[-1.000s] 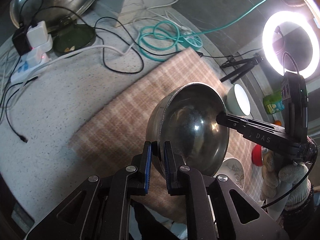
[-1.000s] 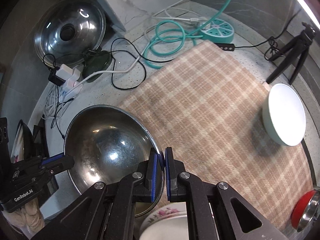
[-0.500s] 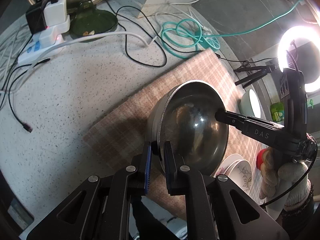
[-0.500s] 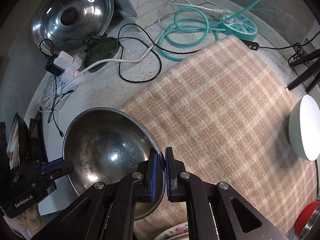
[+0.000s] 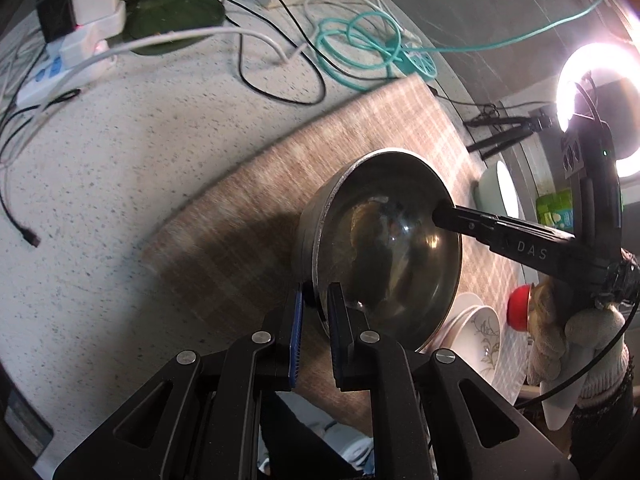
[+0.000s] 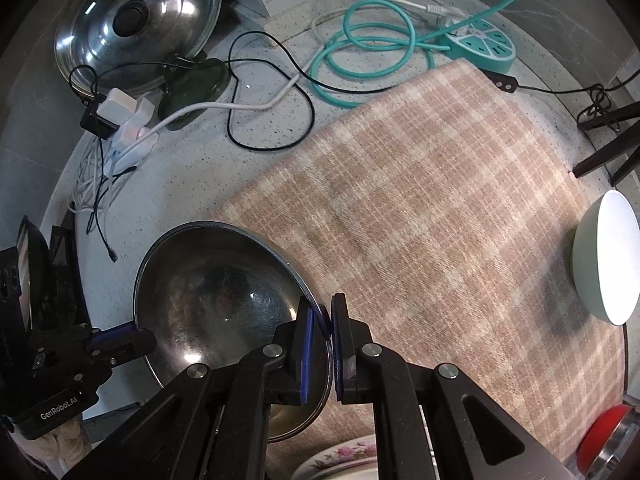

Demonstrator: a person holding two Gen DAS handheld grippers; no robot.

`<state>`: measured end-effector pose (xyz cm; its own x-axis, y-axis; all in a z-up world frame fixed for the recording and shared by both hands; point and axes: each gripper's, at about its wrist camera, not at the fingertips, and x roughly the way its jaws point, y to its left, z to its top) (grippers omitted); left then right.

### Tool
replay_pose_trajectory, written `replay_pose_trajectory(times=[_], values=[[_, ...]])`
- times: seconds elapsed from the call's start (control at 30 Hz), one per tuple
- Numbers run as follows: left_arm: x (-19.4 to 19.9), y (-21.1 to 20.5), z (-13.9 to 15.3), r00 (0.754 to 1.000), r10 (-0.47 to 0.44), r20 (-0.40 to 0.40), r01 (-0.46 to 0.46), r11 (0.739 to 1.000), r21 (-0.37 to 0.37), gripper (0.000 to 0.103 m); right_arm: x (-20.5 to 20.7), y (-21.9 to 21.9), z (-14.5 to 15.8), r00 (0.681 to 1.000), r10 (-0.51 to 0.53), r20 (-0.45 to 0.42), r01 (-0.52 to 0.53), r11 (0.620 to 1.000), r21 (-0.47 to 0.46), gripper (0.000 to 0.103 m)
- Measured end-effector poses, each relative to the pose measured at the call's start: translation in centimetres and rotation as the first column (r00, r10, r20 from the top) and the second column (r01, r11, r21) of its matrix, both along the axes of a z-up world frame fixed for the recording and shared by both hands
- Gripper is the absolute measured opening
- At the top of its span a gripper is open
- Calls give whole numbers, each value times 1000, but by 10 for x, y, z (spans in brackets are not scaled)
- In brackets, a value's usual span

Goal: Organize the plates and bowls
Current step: 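Lower the steel bowl onto the plate stack with both grippers, then open both grippers and move them to the red-outside bowl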

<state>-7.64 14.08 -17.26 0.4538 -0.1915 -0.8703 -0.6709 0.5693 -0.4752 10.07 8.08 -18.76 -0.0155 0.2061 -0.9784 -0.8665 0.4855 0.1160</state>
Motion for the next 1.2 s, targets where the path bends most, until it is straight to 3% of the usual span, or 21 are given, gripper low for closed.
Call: replay_pose_trajectory(times=[0.43, 0.7, 1.0, 1.2], values=[[15, 3, -1, 1000, -19, -12, 19, 999, 27, 10, 8, -9, 2, 1000, 18, -9, -18, 1000, 19, 11], [12, 11, 23, 999, -13, 31, 11, 996, 92, 11, 10, -38, 37, 999, -22, 37, 16, 988, 153, 20], [28, -10, 56, 989, -65, 131, 48, 990, 133, 11, 12, -132, 83, 975, -211, 72, 168, 909, 380, 27], [68, -57, 67, 965, -198, 175, 178, 976, 122, 11, 13, -223, 89, 909, -408, 86, 324, 822, 468, 27]])
